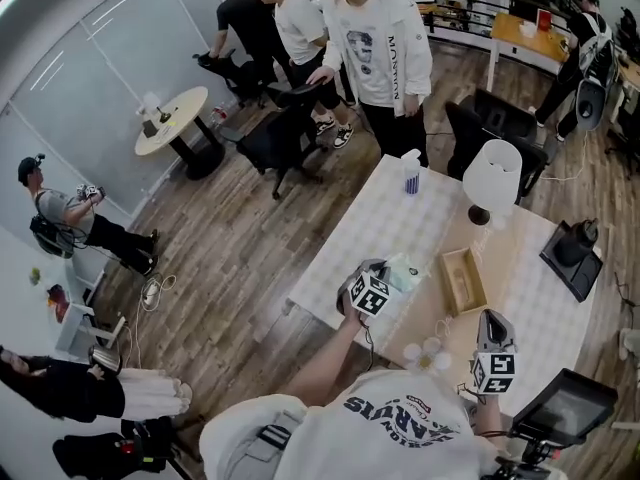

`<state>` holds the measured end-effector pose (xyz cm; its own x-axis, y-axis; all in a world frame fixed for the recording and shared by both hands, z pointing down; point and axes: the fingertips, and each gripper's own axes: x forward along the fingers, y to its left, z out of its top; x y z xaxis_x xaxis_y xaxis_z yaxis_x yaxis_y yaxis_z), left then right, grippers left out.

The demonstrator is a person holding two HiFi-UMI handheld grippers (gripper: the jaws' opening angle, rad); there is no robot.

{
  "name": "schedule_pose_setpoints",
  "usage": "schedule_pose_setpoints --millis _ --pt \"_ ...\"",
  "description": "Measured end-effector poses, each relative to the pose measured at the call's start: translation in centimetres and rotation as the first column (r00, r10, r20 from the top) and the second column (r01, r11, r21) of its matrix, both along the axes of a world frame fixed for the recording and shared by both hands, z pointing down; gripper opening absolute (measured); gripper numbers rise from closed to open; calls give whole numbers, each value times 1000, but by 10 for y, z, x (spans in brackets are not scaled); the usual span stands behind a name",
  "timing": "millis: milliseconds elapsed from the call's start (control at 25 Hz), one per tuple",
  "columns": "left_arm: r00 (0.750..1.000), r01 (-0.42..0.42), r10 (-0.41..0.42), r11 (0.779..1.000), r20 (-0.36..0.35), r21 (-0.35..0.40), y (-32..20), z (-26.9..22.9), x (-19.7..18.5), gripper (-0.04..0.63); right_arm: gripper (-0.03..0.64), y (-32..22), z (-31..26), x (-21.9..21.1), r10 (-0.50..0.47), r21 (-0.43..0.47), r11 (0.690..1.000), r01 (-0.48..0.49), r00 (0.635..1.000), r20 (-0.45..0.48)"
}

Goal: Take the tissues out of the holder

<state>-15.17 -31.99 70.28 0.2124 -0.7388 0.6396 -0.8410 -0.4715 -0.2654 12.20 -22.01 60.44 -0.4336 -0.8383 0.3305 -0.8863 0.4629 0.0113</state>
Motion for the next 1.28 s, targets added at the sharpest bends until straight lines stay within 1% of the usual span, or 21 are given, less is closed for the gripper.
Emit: schedule_pose_setpoints --millis 80,240,360,440,560,600,640,680,760,800,840,960,1160,1240,1280 --pt "1000 21 -21 1000 -6 1 -2 28 -3 6 9 4 -2 8 22 -2 1000 -22 1000 -7" --pt "999 32 -32 999 22 7 -2 79 -9 6 9 12 -3 21 66 -10 998 -66 998 -25" --pt "999 40 -40 999 11 -1 0 116 -9 6 9 20 -2 32 100 -19 995 -101 994 -39" --pt "999 47 -47 999 9 -10 6 135 -10 6 9 25 -2 38 119 -23 992 -120 992 -45" --pt "998 52 -51 999 35 -4 17 157 -12 8 9 25 -2 43 128 -21 991 -129 991 -49" --pt "998 52 -51 998 38 -17 20 166 -12 8 9 24 -3 43 130 -19 991 -131 990 -50" --pt "998 50 -48 998 37 -47 24 177 -12 8 9 23 -4 44 132 -17 991 -133 990 -50" --pt "999 42 -39 995 33 -95 29 190 -10 8 9 22 -4 46 135 -17 991 -136 990 -51" --pt "999 9 -3 978 32 -209 44 219 -6 9 9 23 -3 47 141 -20 990 -142 989 -51" --pt "999 -4 13 970 39 -244 51 229 -5 10 9 25 -2 48 144 -22 989 -145 988 -50" --pt "999 -9 21 966 46 -257 55 235 -4 15 9 26 -2 49 146 -24 989 -147 988 -49" --pt "998 -3 19 965 58 -261 54 237 -5 15 9 28 0 52 155 -21 987 -156 987 -42" --pt "997 -19 39 963 70 -269 52 238 -4 20 9 33 8 58 168 -28 985 -169 985 -36" --pt "997 -17 36 964 67 -265 53 237 -6 33 9 33 9 59 172 -28 985 -173 985 -32" --pt "997 -15 34 965 66 -262 52 235 -8 53 9 33 9 58 174 -28 984 -175 984 -29"
